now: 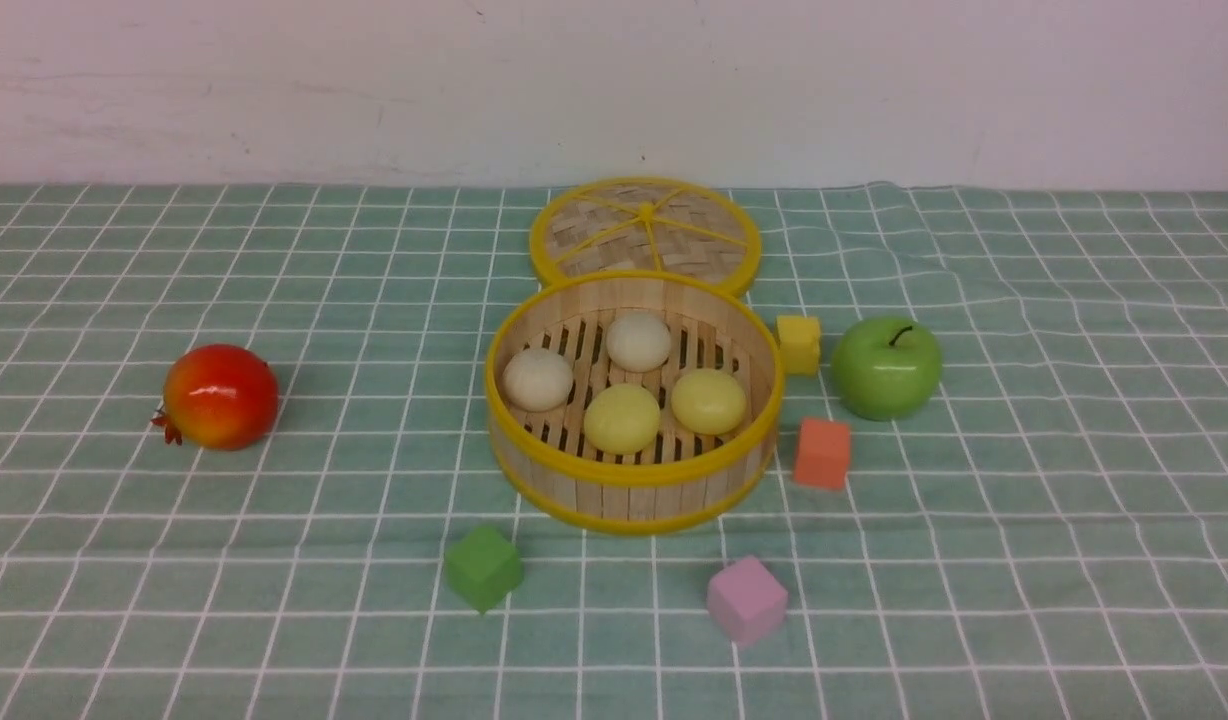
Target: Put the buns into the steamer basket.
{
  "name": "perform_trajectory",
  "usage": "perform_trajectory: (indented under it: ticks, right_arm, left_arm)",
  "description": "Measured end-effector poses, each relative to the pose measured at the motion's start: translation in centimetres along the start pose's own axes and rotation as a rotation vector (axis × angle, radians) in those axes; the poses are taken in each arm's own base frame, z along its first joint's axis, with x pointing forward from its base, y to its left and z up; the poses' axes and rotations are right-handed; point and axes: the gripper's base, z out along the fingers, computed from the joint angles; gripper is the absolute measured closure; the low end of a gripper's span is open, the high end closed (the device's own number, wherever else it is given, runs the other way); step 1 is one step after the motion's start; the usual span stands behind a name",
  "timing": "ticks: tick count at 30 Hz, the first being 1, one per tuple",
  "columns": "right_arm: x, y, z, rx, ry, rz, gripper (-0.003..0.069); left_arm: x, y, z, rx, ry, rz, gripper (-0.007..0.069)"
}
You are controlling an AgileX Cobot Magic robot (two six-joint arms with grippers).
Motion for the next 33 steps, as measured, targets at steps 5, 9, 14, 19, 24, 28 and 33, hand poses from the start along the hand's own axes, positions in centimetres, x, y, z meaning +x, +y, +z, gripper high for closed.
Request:
perform_trajectory:
  ticks: [5, 9, 14, 19, 24, 28, 33]
  right_arm:
    - [0.00, 0.00, 0.00, 0.000, 0.000, 0.000, 0.0645]
    - [0.00, 0.00, 0.00, 0.000, 0.000, -0.001, 0.0640]
    - [0.00, 0.00, 0.00, 0.000, 0.000, -0.001, 0.0635]
    - [0.00, 0.00, 0.00, 0.000, 0.000, -0.001, 0.0633]
    - [0.00, 0.00, 0.00, 0.000, 0.000, -0.001, 0.0626]
    - [0.00, 0.00, 0.00, 0.000, 0.000, -0.001, 0.0621]
    - [0.00, 0.00, 0.00, 0.000, 0.000, -0.001, 0.0615]
  left_arm:
    - [-0.03, -0.01, 0.00, 0.001, -0.003, -0.001, 0.0638]
    - [-0.06, -0.02, 0.00, 0.002, -0.007, -0.001, 0.0638]
    - [-0.06, -0.02, 0.00, 0.002, -0.007, -0.002, 0.0638]
    - [-0.06, -0.02, 0.00, 0.002, -0.007, -0.002, 0.0638]
    - [-0.06, -0.02, 0.00, 0.002, -0.007, -0.002, 0.0638]
    - [-0.06, -0.02, 0.00, 0.002, -0.007, -0.002, 0.0638]
    - [-0.06, -0.02, 0.00, 0.002, -0.007, -0.002, 0.0638]
